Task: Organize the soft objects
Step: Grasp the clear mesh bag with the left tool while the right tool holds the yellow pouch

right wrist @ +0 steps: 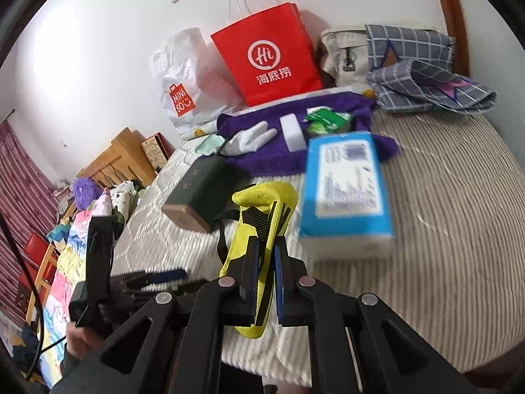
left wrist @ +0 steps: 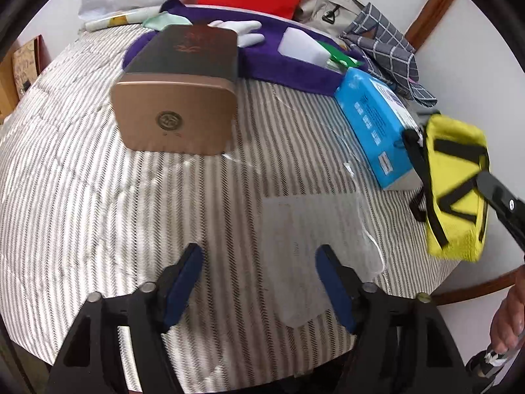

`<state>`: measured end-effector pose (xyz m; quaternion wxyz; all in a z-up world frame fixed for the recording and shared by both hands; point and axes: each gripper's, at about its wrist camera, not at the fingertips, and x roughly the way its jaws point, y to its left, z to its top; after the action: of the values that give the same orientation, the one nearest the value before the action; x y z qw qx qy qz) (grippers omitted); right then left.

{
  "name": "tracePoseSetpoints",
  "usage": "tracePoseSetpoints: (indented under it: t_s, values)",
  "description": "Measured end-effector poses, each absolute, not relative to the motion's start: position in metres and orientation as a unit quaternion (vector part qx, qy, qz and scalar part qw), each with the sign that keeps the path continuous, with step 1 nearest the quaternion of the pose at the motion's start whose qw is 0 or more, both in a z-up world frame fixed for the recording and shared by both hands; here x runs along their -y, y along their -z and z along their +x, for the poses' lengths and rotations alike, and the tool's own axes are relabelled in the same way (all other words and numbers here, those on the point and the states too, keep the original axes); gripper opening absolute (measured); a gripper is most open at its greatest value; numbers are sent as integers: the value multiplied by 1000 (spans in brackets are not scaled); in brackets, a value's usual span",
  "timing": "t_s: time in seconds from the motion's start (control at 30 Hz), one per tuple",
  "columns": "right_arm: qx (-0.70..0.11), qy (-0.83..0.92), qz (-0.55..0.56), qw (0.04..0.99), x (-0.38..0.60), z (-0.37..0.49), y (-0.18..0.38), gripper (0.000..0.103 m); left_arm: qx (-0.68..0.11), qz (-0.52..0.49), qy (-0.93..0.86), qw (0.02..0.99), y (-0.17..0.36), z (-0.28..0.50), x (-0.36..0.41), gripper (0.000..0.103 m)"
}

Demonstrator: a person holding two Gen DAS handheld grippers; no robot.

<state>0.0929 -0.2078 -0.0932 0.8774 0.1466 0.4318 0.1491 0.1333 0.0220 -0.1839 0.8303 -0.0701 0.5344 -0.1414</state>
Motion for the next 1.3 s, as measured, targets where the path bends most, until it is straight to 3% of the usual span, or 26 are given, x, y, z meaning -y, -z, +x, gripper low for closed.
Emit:
tracePoseSetpoints:
  t_s: [0.13, 0.27, 0.53, 0.6, 0.97, 1.23, 1.3]
  values:
    - [-439, -132, 157, 875, 232, 75, 103, 9, -539, -69, 128, 830, 183, 134, -12, 81]
    - [-444, -113, 173, 872, 255, 63, 116, 9, -538, -82, 126, 829, 185, 136, -5, 93]
    - [-456, -93, 187, 865, 282, 57, 139, 9, -545, -83, 129, 824, 185, 142, 19, 95]
    - [-460, -90, 192, 862, 287, 58, 146, 9, -546, -61, 121, 827, 188, 145, 33, 103]
    - [-474, -100, 196, 852, 296, 67, 171, 10, -535, 38, 56, 842, 198, 153, 78, 103]
    - [-509, -97, 184, 835, 296, 78, 184, 36, -516, 45, 52, 854, 197, 145, 80, 103]
    - [-514, -94, 182, 833, 294, 76, 183, 53, -511, 46, 53, 857, 195, 143, 79, 98]
